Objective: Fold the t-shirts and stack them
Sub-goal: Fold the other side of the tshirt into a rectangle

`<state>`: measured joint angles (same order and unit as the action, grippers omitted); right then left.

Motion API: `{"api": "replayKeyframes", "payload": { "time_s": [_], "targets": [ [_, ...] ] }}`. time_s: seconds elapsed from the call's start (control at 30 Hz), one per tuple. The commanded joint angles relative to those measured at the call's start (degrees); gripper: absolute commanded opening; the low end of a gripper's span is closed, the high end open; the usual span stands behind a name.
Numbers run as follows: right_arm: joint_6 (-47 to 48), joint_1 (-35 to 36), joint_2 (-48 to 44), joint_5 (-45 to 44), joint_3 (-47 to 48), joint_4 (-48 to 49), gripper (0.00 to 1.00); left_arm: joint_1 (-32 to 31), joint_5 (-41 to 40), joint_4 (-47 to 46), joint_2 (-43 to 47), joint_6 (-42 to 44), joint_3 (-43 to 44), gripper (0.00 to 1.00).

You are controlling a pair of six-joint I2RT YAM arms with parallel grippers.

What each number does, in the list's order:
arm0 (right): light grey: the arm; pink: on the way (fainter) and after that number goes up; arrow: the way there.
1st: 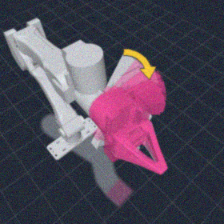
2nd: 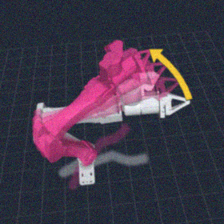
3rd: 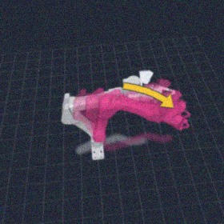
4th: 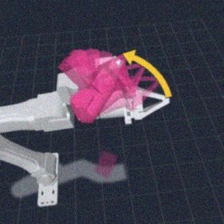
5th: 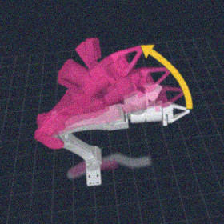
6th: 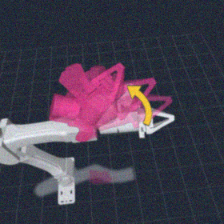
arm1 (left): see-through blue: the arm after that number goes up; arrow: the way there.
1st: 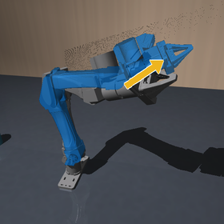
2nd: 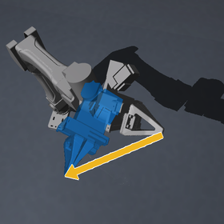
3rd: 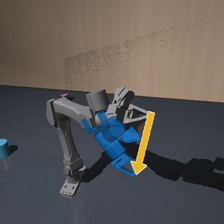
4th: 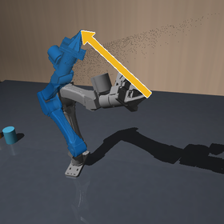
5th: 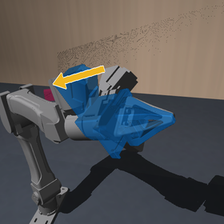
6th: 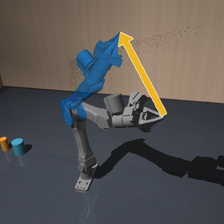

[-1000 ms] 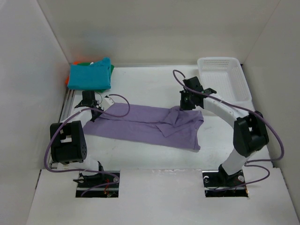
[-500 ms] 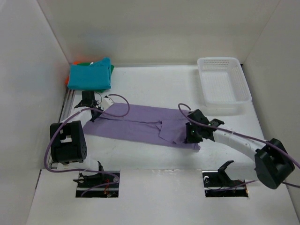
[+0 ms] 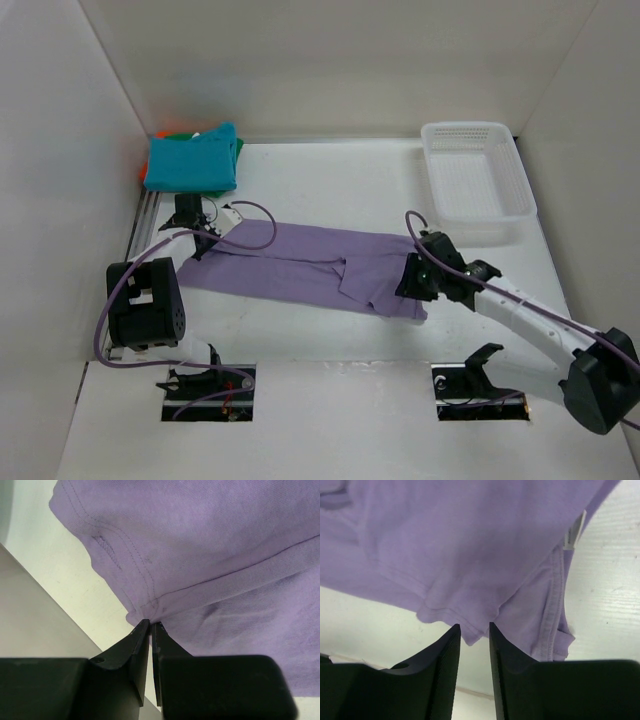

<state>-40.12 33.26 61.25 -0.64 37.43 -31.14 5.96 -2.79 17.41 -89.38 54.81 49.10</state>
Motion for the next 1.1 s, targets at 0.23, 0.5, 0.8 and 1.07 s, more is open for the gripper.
{"api": "replayKeyframes", "payload": {
  "time_s": [0.23, 0.5, 0.8, 1.07],
  "targets": [
    [-10.7, 1.1, 6.9, 5.0, -1.1, 1.2, 0.43, -0.2, 0.3, -0.1, 0.5, -0.8, 0.6, 0.06],
    [-12.0, 1.9, 13.4, 6.8, -0.6, 2.6, 0.42, 0.2, 0.7, -0.1, 0.2, 0.1, 0.4, 0.06],
    [-12.0, 2.1, 14.0, 7.9, 0.6, 4.3, 0.23, 0.3, 0.5, -0.1, 0.7, -0.1, 0.2, 0.06],
    [-10.7, -1.5, 11.1, 8.7, 2.6, 2.5, 0.00, 0.7, 0.9, -0.1, 0.7, -1.0, 1.9, 0.04]
  ]
}}
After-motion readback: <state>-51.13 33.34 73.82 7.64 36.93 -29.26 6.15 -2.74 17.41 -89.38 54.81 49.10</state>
